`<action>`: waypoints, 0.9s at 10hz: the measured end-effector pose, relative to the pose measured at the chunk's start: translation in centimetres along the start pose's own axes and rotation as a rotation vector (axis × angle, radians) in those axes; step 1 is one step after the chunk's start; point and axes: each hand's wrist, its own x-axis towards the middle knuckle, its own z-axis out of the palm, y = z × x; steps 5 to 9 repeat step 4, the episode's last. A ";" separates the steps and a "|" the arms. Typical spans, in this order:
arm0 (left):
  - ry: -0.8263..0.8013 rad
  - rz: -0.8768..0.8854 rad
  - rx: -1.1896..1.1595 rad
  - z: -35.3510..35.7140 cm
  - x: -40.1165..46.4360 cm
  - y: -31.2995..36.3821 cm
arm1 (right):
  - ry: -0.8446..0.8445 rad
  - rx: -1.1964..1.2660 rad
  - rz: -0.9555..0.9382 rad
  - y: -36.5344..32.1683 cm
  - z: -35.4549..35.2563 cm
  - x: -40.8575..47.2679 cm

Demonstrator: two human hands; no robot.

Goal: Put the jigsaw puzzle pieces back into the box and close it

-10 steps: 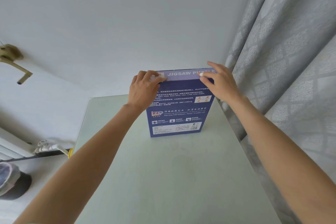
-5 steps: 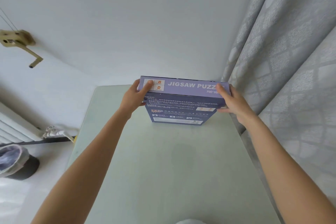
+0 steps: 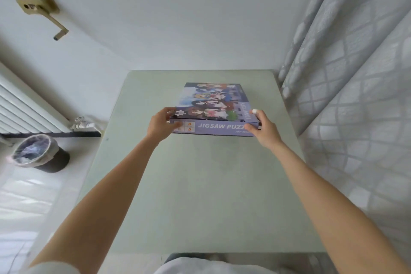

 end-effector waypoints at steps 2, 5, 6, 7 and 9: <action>-0.029 -0.204 -0.096 4.6 -0.2 -4.1 | -0.147 -0.083 0.259 3.2 4.1 -0.1; 0.062 -0.197 -0.015 6.0 -0.8 -4.5 | -0.113 -0.056 0.221 1.9 4.4 -0.8; 0.062 -0.197 -0.015 6.0 -0.8 -4.5 | -0.113 -0.056 0.221 1.9 4.4 -0.8; 0.062 -0.197 -0.015 6.0 -0.8 -4.5 | -0.113 -0.056 0.221 1.9 4.4 -0.8; 0.062 -0.197 -0.015 6.0 -0.8 -4.5 | -0.113 -0.056 0.221 1.9 4.4 -0.8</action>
